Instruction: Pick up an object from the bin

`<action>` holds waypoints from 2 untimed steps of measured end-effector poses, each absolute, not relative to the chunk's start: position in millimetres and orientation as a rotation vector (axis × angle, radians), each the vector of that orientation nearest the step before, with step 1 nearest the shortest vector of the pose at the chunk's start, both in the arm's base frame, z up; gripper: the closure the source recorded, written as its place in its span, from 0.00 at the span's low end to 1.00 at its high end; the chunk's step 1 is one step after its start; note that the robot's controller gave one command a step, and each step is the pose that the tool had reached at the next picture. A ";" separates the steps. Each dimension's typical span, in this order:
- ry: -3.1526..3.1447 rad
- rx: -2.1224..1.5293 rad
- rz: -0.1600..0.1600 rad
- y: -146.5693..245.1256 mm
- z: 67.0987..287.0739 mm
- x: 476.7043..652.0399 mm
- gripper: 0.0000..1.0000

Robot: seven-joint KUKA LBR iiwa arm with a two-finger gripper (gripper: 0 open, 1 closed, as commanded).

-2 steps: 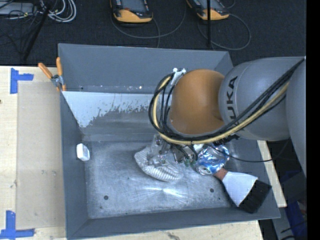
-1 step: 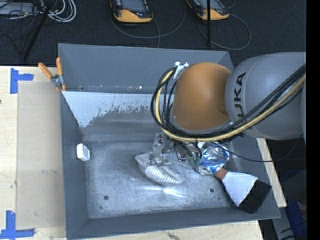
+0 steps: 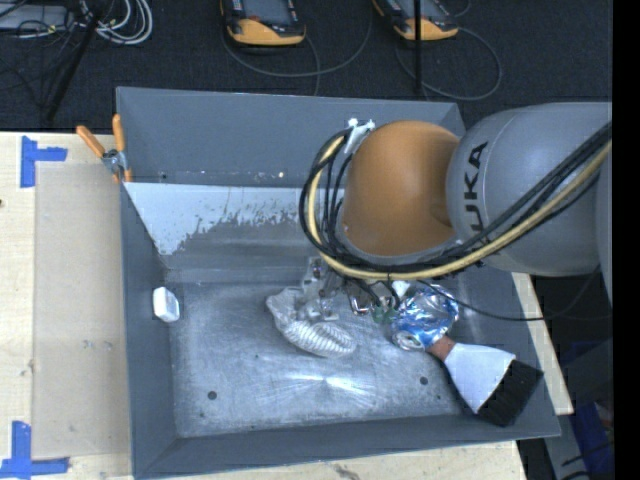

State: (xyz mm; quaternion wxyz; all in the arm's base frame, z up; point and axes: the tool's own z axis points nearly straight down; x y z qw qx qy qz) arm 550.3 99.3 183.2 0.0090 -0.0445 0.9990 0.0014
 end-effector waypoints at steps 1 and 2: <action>3.149 -0.240 -0.002 99.9 182.7 541.5 1.00; 3.123 -0.362 0.001 104.5 249.4 554.7 1.00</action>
Offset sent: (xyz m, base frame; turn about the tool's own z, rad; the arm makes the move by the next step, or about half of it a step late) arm 0.0177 0.0091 0.1372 -0.2272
